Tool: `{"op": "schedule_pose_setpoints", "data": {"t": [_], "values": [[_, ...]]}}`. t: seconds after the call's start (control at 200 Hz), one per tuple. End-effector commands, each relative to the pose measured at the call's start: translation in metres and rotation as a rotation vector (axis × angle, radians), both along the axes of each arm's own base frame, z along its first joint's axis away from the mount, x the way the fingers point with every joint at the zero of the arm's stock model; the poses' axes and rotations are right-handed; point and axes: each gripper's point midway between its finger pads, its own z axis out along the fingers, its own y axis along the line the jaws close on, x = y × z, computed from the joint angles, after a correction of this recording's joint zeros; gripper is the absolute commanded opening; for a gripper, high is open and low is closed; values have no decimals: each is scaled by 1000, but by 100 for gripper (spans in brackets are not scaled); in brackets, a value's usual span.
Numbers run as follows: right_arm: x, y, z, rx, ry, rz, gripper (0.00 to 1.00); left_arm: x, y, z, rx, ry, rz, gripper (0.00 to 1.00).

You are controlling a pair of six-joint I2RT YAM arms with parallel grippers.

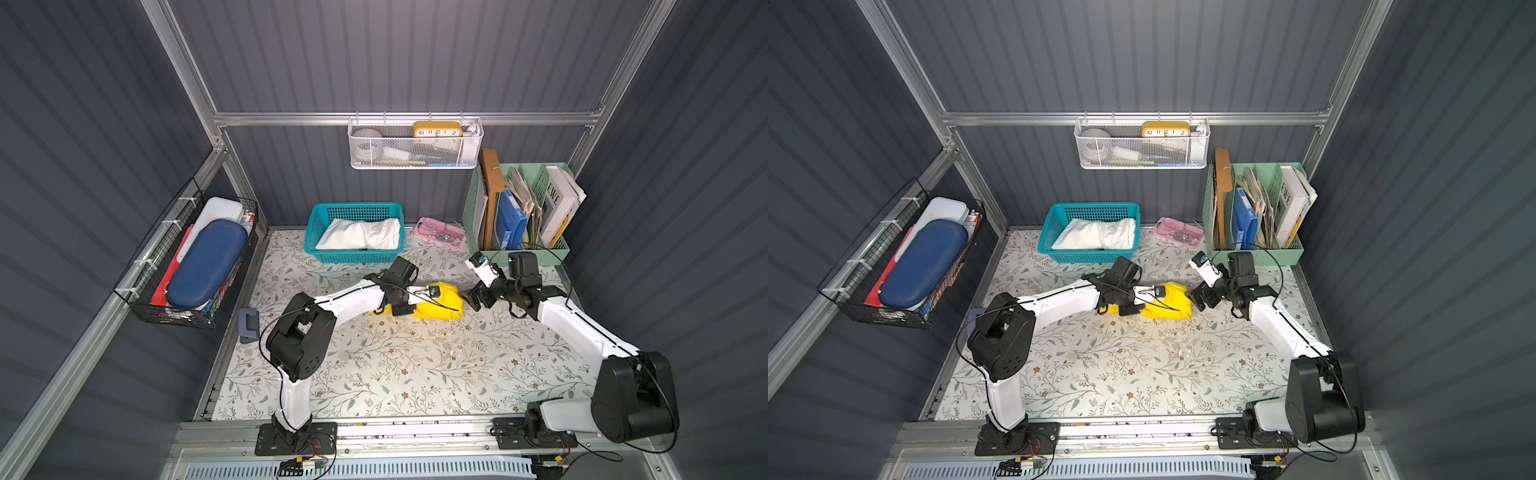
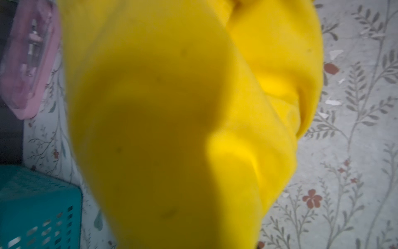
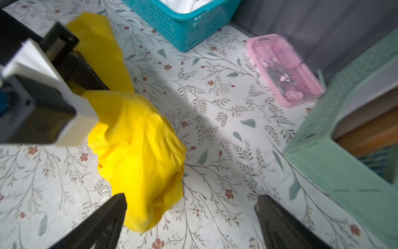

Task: Roll up the shorts
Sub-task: Place the shorts in the bin.

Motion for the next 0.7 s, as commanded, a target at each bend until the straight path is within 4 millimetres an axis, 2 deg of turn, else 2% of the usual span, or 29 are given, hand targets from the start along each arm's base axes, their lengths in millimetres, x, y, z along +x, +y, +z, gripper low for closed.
{"op": "schedule_pose_setpoints", "data": {"t": [0.0,0.21,0.39,0.46,0.505,0.575,0.695], "values": [[13,-20,20,9,-126,-142,99,36,7,77,-71,-185,39,0],[5,-16,26,38,-151,-123,99,109,38,163,-97,-455,127,0],[3,-6,25,71,-148,-71,99,154,62,248,-98,-770,169,0],[2,-3,25,78,-148,-50,99,170,77,267,-75,-859,186,0],[1,0,25,82,-149,-34,99,181,88,270,-57,-880,205,0],[0,2,25,93,-146,-21,99,200,106,255,-29,-855,225,0],[1,10,29,149,-141,1,99,219,132,203,-41,-745,233,0]]}}
